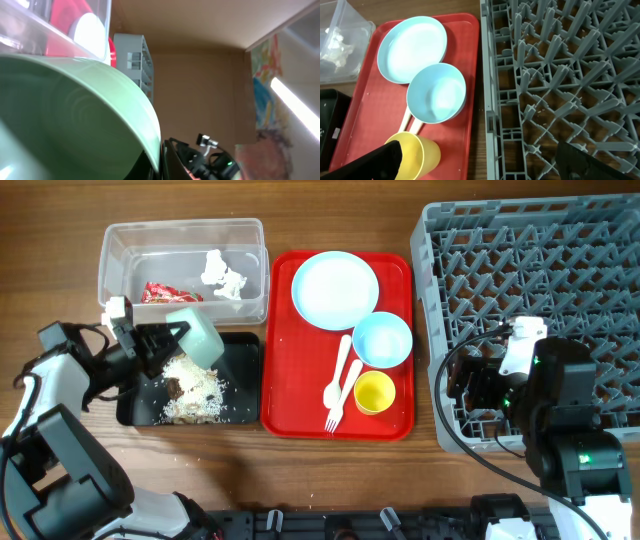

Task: Sort waste into correct bins and load items into the dishwasher rack
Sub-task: 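Tip the green bowl to dump the rice onto the black tray, then set the empty green bowl back on the red tray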

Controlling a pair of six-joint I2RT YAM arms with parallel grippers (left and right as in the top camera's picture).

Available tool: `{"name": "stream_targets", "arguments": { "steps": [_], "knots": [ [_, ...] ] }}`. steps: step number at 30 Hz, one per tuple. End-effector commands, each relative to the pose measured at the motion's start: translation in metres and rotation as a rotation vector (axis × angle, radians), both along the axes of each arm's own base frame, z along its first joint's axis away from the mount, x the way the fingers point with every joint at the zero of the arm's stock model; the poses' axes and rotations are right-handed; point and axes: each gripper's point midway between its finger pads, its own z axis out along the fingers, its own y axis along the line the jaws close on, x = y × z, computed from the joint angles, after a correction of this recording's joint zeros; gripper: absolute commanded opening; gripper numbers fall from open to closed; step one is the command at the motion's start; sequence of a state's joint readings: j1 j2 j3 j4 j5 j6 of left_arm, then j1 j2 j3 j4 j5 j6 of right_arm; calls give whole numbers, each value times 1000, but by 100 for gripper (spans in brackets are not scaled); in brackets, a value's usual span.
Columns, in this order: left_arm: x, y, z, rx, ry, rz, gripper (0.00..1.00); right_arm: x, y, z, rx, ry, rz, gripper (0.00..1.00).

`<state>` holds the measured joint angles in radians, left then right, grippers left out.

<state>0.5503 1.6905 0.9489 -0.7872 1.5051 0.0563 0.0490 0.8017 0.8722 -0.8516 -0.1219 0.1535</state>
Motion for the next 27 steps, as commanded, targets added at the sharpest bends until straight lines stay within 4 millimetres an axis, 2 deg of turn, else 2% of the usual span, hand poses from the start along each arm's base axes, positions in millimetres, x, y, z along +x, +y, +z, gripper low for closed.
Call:
{"name": "stream_targets", "arguments": {
  "steps": [1, 3, 7, 12, 17, 20, 24, 27],
  "knots": [
    [-1, -5, 9, -10, -14, -11, 4, 3, -4, 9, -6, -24, -20, 100],
    [-4, -16, 21, 5, -96, -47, 4, 3, -4, 9, -6, -24, -21, 100],
    [-12, -58, 20, 195, -93, -166, 4, 3, -4, 9, -6, -24, -21, 100],
    [-1, -119, 2, 625, -48, -278, 4, 3, -4, 9, -6, -24, -20, 100],
    [12, -167, -37, 1007, -50, -239, 4, 3, -4, 9, -6, -24, -20, 100],
    [6, -188, -60, 1176, -63, -252, 4, 3, -4, 9, -6, -24, -20, 100],
    [-5, -215, -87, 1214, -57, -324, 4, 3, -4, 9, -6, -24, -20, 100],
    [-8, -226, -103, 1224, -49, -363, 4, 3, -4, 9, -6, -24, -21, 100]
  ]
}}
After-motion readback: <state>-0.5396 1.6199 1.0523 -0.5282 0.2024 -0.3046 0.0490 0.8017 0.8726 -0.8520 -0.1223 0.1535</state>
